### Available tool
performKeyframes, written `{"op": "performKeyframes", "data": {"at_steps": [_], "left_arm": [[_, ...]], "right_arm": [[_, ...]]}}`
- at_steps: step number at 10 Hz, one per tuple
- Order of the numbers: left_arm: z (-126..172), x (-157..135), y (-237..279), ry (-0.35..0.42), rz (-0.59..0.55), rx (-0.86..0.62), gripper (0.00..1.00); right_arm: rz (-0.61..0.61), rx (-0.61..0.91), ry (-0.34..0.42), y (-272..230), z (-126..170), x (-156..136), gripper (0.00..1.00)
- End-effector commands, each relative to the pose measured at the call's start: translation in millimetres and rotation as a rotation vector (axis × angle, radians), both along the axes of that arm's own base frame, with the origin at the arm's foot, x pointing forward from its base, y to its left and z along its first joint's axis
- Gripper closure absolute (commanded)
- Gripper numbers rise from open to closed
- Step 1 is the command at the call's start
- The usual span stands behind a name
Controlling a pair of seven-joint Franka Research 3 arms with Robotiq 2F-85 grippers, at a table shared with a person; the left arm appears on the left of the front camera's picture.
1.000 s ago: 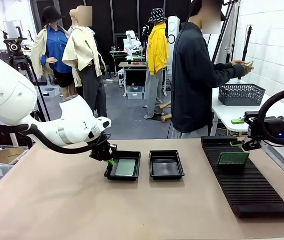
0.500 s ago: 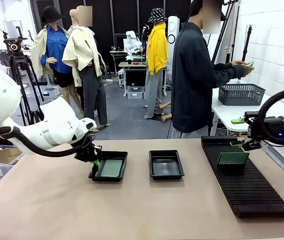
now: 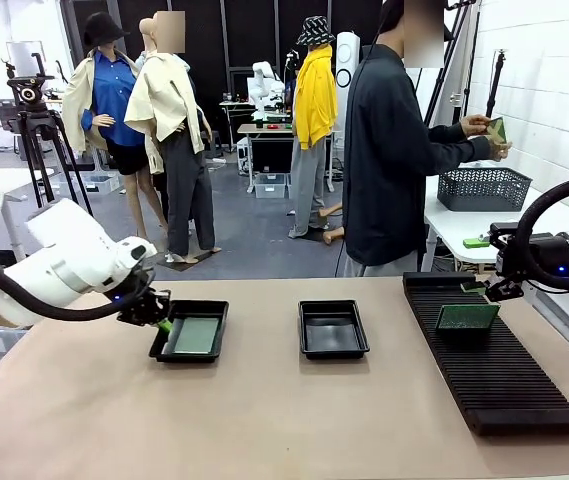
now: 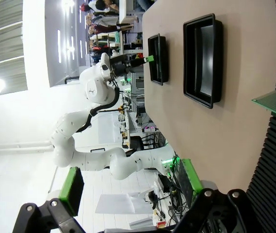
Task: Inspect and transfer BCBs to ESD trays.
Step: Pick up the ESD tray and place it on the left side of the table.
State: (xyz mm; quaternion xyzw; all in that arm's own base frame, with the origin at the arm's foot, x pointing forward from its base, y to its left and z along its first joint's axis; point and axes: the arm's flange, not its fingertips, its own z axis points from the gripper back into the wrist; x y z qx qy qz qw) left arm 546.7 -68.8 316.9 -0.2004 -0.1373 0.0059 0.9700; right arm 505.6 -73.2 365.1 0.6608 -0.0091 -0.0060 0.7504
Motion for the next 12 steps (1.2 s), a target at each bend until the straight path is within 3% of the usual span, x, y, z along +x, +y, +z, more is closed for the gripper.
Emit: {"op": "performKeyframes", "data": {"at_steps": [1,5,8,12], "left_arm": [[3,-7,31,0.004,-0.032,0.005,1.0],[9,3,73,0.049,-0.071,0.115,1.0],[19,1,107,0.052,-0.045,0.127,1.0],[10,2,162,0.12,-0.035,0.118,1.0]], "right_arm": [[0.005,-0.002,-0.014,2,0,-6,0.0],[0.005,-0.002,-0.014,2,0,-6,0.0],[0.005,-0.002,-0.014,2,0,-6,0.0],[0.005,-0.002,-0.014,2,0,-6,0.0]]}}
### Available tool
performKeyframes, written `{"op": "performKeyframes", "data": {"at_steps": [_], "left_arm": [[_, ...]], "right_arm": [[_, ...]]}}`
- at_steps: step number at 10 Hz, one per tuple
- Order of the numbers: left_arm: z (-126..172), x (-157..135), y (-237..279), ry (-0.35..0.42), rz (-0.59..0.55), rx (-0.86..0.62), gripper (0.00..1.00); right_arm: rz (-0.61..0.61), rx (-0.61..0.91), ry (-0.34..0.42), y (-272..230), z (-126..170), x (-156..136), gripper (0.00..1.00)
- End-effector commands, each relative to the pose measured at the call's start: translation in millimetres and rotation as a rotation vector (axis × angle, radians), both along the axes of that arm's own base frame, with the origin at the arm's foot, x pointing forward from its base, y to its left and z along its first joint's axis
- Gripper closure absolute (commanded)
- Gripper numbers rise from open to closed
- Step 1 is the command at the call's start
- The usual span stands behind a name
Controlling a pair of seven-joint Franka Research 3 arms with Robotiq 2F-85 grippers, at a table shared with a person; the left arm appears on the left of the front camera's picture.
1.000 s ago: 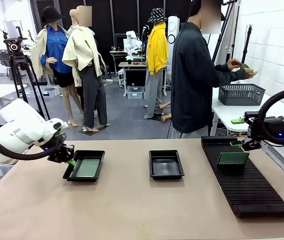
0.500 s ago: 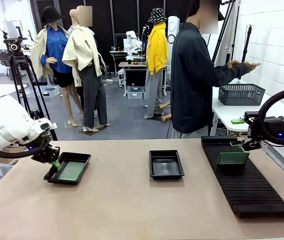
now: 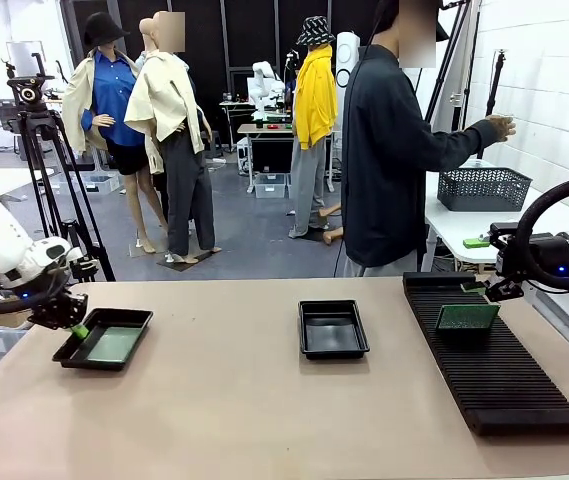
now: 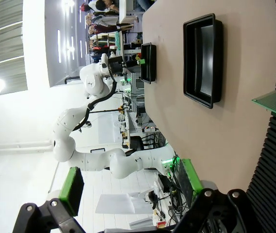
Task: Inspect and transfer BCBs to ESD trays.
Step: Pick up the ESD tray and place it on the left side of the table.
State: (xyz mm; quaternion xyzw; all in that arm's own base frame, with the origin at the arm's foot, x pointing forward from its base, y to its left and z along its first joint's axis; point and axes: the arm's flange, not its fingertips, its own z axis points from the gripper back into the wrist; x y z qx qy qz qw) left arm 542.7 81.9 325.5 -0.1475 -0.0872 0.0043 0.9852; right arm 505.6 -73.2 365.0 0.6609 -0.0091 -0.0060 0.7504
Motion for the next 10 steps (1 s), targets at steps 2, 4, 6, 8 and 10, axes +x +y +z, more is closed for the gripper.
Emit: {"op": "performKeyframes", "data": {"at_steps": [2,4,6,8,10], "left_arm": [[3,3,40,0.007,-0.061,-0.013,1.0],[3,6,56,0.008,-0.008,-0.01,1.0],[1,9,69,0.017,0.014,-0.048,1.0],[1,12,71,0.01,0.038,-0.051,1.0],[5,13,71,0.011,0.052,-0.068,0.83]], "right_arm": [[0.005,-0.002,-0.014,2,0,-6,0.0],[0.005,-0.002,-0.014,2,0,-6,0.0],[0.005,-0.002,-0.014,2,0,-6,0.0],[0.005,-0.002,-0.014,2,0,-6,0.0],[0.005,-0.002,-0.014,2,0,-6,0.0]]}}
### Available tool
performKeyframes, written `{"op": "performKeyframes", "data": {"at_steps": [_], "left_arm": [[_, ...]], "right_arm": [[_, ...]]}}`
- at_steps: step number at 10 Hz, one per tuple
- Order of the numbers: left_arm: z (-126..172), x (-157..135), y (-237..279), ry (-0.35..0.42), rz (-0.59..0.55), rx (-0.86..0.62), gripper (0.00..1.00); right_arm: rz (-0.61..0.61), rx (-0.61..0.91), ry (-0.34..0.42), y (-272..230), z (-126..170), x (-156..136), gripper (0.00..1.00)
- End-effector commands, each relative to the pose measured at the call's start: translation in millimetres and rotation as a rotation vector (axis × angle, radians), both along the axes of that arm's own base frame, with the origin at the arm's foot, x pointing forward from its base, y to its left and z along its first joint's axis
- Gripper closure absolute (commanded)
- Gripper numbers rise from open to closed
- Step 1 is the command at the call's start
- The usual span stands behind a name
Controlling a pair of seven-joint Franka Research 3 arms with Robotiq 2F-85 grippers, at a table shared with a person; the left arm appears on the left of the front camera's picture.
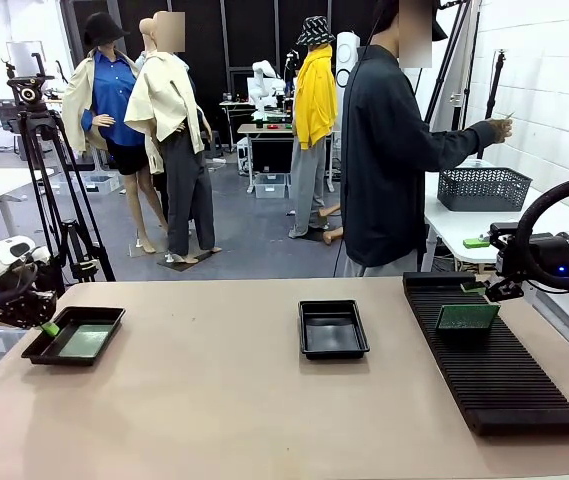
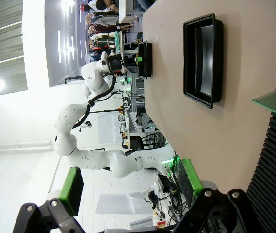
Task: Inspect and transfer BCBs to ESD trays.
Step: Pick up the ESD tray and place it on the left side of the table.
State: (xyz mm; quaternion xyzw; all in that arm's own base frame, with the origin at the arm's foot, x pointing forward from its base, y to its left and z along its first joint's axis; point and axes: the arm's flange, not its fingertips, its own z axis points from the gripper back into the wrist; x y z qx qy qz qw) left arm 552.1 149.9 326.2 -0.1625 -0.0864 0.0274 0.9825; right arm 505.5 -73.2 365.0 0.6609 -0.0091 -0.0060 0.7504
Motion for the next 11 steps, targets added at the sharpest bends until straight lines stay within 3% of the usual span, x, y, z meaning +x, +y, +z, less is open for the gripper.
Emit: {"op": "performKeyframes", "data": {"at_steps": [1,2,4,11], "left_arm": [[8,4,2,0.004,0.024,-0.043,0.63],[14,3,0,0.023,-0.001,-0.12,0.43],[22,0,-2,0.038,0.014,-0.129,0.03],[82,-14,-18,-0.003,0.058,-0.079,0.0]], "right_arm": [[0.005,-0.002,-0.014,2,0,-6,0.0],[0.005,-0.002,-0.014,2,0,-6,0.0],[0.005,-0.002,-0.014,2,0,-6,0.0],[0.005,-0.002,-0.014,2,0,-6,0.0]]}}
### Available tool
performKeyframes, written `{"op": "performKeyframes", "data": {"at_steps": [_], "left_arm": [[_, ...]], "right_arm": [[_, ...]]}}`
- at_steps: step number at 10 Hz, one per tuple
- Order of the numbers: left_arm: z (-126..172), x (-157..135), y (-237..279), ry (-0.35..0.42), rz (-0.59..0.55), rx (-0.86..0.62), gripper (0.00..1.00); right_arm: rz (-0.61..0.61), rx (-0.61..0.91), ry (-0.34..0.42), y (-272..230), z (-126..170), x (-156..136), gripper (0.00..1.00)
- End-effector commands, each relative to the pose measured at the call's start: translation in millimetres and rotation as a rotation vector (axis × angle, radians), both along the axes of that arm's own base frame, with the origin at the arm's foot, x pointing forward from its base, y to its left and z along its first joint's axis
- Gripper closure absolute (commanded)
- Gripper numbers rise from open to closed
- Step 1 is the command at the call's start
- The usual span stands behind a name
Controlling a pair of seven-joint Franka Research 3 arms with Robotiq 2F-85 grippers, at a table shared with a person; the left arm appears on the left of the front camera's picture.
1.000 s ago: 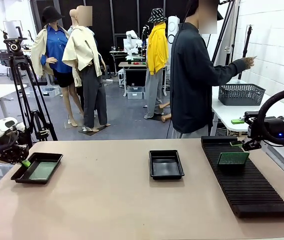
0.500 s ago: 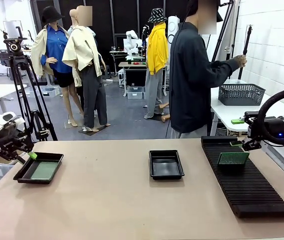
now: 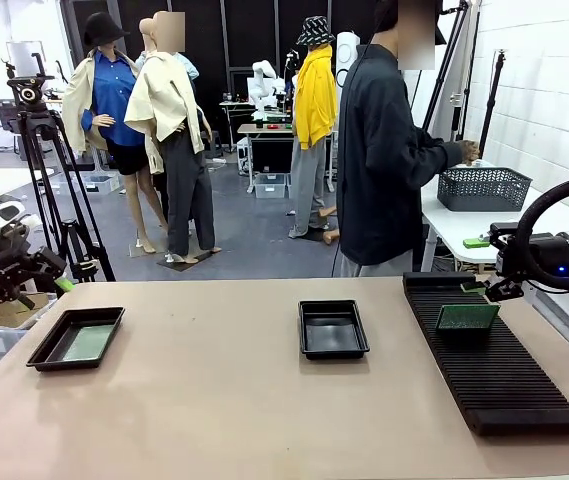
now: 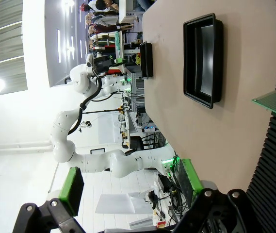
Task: Inspect and transfer BCBs to ESD trays.
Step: Pick up the ESD tray and place it on the left side of the table.
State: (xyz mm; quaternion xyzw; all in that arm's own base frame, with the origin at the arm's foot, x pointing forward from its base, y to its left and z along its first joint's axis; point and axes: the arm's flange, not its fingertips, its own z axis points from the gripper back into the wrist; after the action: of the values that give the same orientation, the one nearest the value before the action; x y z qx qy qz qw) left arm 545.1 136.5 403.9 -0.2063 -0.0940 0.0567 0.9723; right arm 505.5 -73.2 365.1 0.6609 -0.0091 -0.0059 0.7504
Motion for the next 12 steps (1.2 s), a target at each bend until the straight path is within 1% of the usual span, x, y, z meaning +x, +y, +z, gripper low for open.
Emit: {"op": "performKeyframes", "data": {"at_steps": [1,2,3,4,12], "left_arm": [[8.1,-6.1,-6.5,0.002,0.001,0.016,0.0],[9.5,-2.6,-9.0,0.005,0.005,0.014,0.0],[10.6,1.4,-10.1,0.023,0.025,-0.021,0.0],[9.7,-0.4,-5.8,-0.012,-0.006,0.007,0.0],[9.7,-0.4,-5.8,-0.012,-0.006,0.007,0.0]], "right_arm": [[0.005,-0.002,-0.014,1.8,-0.3,-5.6,0.0],[0.005,-0.002,-0.014,1.8,-0.3,-5.6,0.0],[0.005,-0.002,-0.014,1.8,-0.3,-5.6,0.0],[0.005,-0.002,-0.014,1.8,-0.3,-5.6,0.0],[0.005,-0.002,-0.014,1.8,-0.3,-5.6,0.0]]}}
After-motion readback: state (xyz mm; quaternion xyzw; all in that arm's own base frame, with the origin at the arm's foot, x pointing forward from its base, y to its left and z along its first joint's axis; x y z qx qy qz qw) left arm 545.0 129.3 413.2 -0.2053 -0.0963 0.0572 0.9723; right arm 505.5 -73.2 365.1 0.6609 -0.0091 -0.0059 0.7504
